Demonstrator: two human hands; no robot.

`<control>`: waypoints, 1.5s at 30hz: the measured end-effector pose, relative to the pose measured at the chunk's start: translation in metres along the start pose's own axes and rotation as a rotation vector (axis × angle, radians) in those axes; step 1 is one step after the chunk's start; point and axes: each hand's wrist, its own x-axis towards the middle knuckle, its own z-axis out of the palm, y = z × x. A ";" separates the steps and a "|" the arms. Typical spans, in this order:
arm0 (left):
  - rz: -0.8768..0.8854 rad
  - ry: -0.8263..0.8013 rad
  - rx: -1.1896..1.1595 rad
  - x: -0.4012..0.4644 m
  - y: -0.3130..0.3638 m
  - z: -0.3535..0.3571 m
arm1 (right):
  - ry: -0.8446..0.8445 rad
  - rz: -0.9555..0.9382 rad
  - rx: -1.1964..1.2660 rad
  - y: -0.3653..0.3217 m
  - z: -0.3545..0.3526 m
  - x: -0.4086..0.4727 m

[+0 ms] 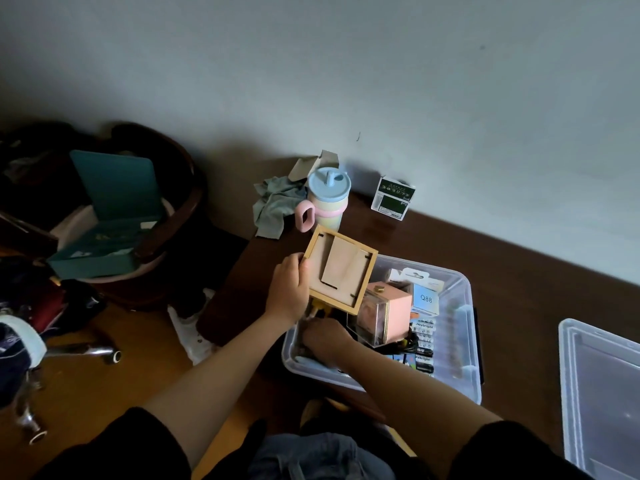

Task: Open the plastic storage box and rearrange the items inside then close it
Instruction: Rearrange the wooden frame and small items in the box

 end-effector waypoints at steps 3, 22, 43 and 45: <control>-0.061 -0.016 -0.057 0.001 0.000 -0.001 | 0.108 0.014 0.196 0.008 -0.008 -0.019; -0.002 0.090 -0.031 -0.003 -0.004 0.005 | 0.860 1.271 2.045 0.076 -0.010 -0.137; -0.005 0.055 -0.008 -0.005 -0.002 0.002 | 0.855 1.529 1.960 0.084 0.010 -0.110; 0.002 0.060 -0.001 -0.005 -0.003 0.002 | 0.906 1.477 1.733 0.074 -0.002 -0.114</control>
